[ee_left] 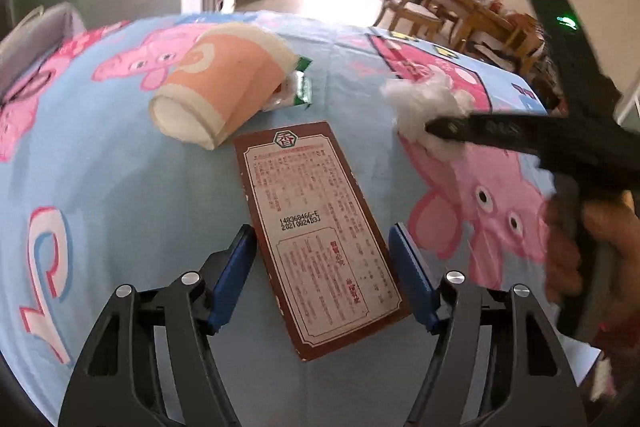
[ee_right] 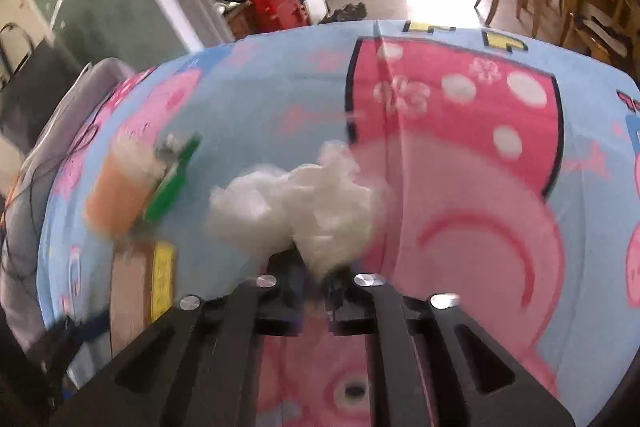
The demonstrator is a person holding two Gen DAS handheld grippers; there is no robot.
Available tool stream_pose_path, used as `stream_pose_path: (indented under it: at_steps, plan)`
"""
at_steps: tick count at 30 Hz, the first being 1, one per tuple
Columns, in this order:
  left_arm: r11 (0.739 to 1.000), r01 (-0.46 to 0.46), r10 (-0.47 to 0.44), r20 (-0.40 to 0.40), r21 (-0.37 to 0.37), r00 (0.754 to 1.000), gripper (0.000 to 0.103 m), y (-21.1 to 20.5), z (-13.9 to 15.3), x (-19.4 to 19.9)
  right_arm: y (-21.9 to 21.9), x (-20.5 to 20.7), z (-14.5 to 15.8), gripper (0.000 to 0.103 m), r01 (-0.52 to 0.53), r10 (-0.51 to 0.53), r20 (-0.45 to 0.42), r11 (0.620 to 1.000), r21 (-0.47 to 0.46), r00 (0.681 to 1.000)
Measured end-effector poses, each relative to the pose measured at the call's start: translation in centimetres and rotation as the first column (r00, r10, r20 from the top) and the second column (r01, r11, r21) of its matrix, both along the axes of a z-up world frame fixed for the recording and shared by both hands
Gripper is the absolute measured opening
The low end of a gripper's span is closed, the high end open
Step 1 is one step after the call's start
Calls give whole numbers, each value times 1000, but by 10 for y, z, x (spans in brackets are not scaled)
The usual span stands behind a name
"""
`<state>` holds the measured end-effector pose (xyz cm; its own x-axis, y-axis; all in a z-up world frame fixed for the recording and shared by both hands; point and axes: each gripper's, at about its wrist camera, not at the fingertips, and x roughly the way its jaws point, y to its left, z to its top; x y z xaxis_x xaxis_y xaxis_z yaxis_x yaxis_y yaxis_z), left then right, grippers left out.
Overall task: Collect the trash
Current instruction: 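Grasp the brown card box with the left tool while the right tool grasps the white tissue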
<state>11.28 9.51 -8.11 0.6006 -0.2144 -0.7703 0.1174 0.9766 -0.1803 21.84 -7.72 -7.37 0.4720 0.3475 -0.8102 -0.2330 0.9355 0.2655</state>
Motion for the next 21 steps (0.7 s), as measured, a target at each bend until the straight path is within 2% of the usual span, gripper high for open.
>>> stream_pose_path:
  at_steps: [3,7,10,13,14,15,16,17,18,21]
  plan:
    - [999,39,-39,6,-7,999,62,0,1,-8,-41,-51,4,6,53,-55,28,998,41,998]
    - [991,103,-104,-1,-84,995,61,-12,2,-17,-106,-113,11,6,183,-182,87,983,2,979]
    - [970,204,-204,12,-129,979,61,-34,1,-22,-144,-142,9,7,288,-286,91,957,-14,954]
    - [949,295,-293,34,-114,955,61,-64,4,-34,-165,-158,0,11,336,-331,92,941,-45,939]
    - [944,314,-312,35,-105,949,61,-73,4,-37,-170,-162,-3,15,344,-340,85,938,-42,937]
    - [942,323,-322,33,-92,946,61,-79,4,-40,-174,-166,-5,29,350,-347,74,937,-26,935]
    - [943,323,-321,31,-79,947,63,-82,3,-40,-177,-171,-6,38,358,-356,77,934,-15,931]
    - [949,310,-309,24,-57,951,63,-85,1,-41,-176,-174,-7,55,365,-362,89,931,-14,928]
    - [956,291,-291,16,-42,957,65,-85,-1,-42,-177,-178,-7,64,372,-368,110,928,-18,923]
    - [965,255,-256,-4,-52,967,71,-80,-1,-42,-172,-179,-4,66,360,-349,149,932,-48,925]
